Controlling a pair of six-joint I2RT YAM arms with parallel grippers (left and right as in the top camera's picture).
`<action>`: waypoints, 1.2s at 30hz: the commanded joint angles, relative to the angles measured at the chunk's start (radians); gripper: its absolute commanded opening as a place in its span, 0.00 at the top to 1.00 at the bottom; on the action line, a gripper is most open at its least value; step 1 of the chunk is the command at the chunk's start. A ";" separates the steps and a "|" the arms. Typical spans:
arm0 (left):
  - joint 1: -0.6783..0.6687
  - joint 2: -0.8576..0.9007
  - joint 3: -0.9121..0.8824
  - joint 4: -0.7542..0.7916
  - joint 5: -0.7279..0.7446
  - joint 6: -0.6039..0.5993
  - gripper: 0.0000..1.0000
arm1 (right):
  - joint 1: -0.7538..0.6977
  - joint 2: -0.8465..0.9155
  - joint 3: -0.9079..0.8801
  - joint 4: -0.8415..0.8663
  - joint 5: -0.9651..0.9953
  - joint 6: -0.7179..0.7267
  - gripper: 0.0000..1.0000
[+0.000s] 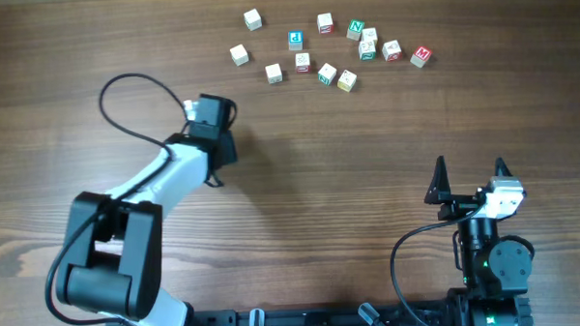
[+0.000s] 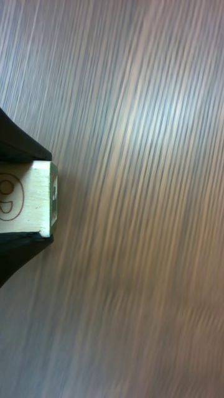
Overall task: Form a horizontal line
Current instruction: 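Carry the held block toward the left and set it down, then reach the left gripper back to the cluster and grasp another white block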
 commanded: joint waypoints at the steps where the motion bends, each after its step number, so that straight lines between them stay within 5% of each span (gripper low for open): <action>1: 0.129 0.048 -0.040 -0.012 0.034 -0.006 0.79 | -0.003 -0.003 -0.001 0.003 -0.013 -0.010 0.00; 7: 0.266 0.048 -0.040 0.014 0.238 0.317 0.80 | -0.003 -0.003 -0.001 0.003 -0.013 -0.010 0.00; 11: 0.290 0.048 -0.040 0.023 0.236 0.533 0.62 | -0.003 -0.003 -0.001 0.003 -0.013 -0.010 0.00; 15: 0.294 0.048 -0.040 0.073 0.193 0.538 0.63 | -0.003 -0.003 -0.001 0.003 -0.013 -0.010 0.01; 25: 0.296 0.030 -0.036 0.096 0.190 0.527 0.29 | -0.003 -0.003 -0.001 0.003 -0.013 -0.010 0.00; 31: 0.292 -0.158 0.050 0.092 0.195 0.507 0.07 | -0.003 -0.003 -0.001 0.003 -0.013 -0.011 0.00; 36: 0.244 -0.262 0.152 0.093 0.258 0.507 0.00 | -0.003 -0.003 -0.001 0.003 -0.013 -0.011 0.00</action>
